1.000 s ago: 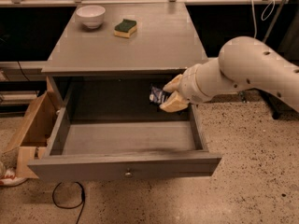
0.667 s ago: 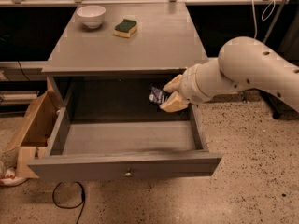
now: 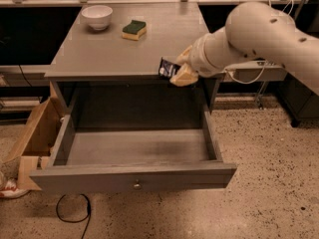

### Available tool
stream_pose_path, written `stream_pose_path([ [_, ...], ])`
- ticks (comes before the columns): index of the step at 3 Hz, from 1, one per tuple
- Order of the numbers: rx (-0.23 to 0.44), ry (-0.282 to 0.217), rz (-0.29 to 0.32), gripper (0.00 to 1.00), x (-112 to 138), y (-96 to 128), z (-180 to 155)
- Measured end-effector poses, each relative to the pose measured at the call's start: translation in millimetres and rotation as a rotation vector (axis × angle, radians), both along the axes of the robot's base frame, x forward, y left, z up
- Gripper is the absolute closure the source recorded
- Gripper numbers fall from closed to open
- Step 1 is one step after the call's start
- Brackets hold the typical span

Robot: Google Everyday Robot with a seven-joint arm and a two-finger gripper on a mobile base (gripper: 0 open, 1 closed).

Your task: Pick rxbar blueberry from top drawer and place on counter

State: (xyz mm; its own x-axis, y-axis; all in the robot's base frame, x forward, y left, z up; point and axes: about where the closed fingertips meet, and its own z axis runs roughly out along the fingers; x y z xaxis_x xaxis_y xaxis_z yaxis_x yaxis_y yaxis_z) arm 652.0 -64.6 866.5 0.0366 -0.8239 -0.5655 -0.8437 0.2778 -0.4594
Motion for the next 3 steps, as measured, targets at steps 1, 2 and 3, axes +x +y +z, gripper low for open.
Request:
stream_pose_path([
  [1, 0.021, -0.056, -0.082, 1.0, 78.9, 1.0, 32.5],
  [2, 0.046, -0.065, -0.132, 1.0, 123.2, 4.9, 42.4],
  [3, 0.096, -0.03, -0.188, 1.0, 164.0, 10.8, 33.8],
])
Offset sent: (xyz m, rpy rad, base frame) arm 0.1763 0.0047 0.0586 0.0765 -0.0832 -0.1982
